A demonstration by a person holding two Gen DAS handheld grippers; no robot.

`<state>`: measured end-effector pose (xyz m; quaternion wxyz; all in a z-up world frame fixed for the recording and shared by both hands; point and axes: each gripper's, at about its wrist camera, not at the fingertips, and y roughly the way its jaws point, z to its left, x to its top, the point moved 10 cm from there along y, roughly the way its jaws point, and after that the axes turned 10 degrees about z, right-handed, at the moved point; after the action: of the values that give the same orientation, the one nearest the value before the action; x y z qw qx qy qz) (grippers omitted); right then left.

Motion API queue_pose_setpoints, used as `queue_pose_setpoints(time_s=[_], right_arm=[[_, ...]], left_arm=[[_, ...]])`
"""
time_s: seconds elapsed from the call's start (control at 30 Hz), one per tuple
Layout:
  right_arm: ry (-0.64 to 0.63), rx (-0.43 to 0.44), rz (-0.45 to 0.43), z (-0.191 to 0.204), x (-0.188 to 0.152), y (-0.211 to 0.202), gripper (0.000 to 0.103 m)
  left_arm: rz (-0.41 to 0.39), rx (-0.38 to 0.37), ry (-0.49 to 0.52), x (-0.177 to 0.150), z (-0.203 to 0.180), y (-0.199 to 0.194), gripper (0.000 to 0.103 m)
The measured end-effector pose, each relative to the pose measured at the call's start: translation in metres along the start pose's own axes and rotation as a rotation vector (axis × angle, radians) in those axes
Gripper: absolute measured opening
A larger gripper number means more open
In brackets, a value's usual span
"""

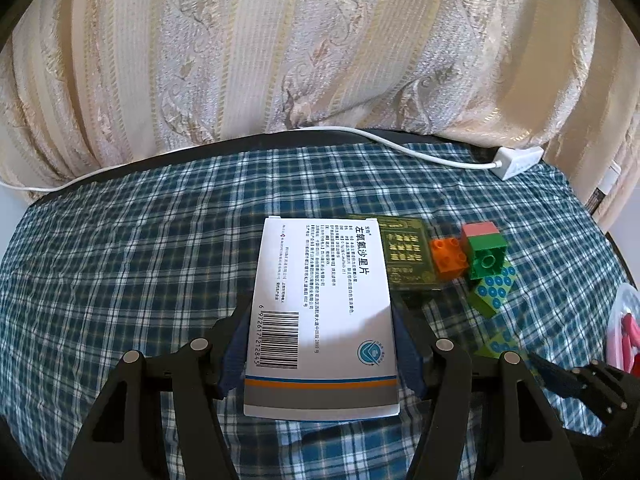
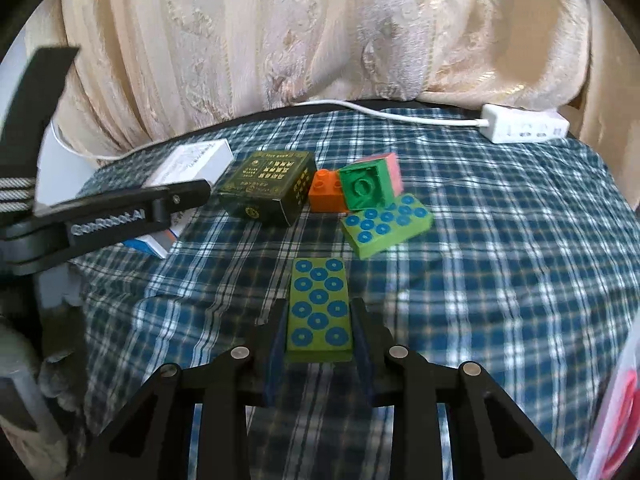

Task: Organize objects
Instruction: 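Carry the green dotted brick into the clear bowl and open the right gripper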

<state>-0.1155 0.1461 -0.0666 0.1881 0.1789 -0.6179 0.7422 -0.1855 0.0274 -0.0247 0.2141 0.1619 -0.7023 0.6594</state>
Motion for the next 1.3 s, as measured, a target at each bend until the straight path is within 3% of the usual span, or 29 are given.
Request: queue_pose_setpoints(time_s=[0.3, 0.83, 1.3], right_arm=[[0.108, -0.028, -0.060, -0.041, -0.022, -0.044, 0.032], [0.347, -0.189, -0.144, -0.166, -0.064, -0.122, 0.032], [0.451, -0.208, -0.104, -0.237, -0.065, -0.111, 0.033]], left_arm=[[-0.009, -0.019, 0.057, -0.006, -0.023, -0.006, 0.064], [-0.019, -0.048, 0.131, -0.020, -0.056, -0.019, 0.064], [-0.024, -0.082, 0.153, -0.034, -0.083, -0.035, 0.064]])
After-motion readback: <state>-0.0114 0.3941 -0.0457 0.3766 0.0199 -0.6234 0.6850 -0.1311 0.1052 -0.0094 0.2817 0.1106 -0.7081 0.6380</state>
